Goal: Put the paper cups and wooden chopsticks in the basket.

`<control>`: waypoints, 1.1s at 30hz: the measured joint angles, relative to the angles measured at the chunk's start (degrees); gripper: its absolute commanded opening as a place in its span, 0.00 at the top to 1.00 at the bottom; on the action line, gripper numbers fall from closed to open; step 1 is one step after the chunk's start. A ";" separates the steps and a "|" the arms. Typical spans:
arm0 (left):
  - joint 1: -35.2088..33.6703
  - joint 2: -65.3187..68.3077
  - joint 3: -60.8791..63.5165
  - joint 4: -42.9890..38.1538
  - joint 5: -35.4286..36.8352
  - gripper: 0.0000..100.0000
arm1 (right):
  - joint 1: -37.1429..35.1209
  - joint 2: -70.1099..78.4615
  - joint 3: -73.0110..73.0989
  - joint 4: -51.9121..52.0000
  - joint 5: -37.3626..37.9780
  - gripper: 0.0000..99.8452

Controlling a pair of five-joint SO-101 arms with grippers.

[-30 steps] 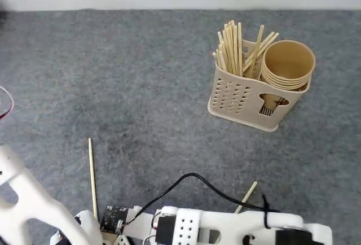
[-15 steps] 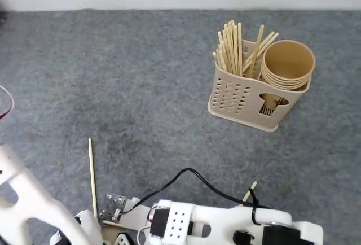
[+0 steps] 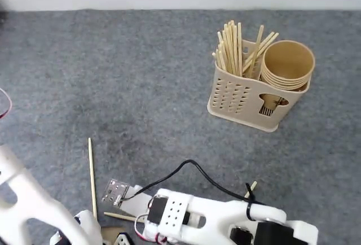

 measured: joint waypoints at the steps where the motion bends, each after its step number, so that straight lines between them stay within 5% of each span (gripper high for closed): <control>1: 0.00 0.00 0.00 0.00 0.18 0.83 | 0.88 0.26 -0.09 0.00 0.35 0.99; 16: 0.00 0.00 1.67 0.00 -0.09 0.83 | 24.35 1.76 -9.05 10.20 11.87 0.99; 33: 0.00 0.00 2.20 0.00 -0.09 0.83 | 34.11 -30.24 -23.03 23.21 16.79 0.99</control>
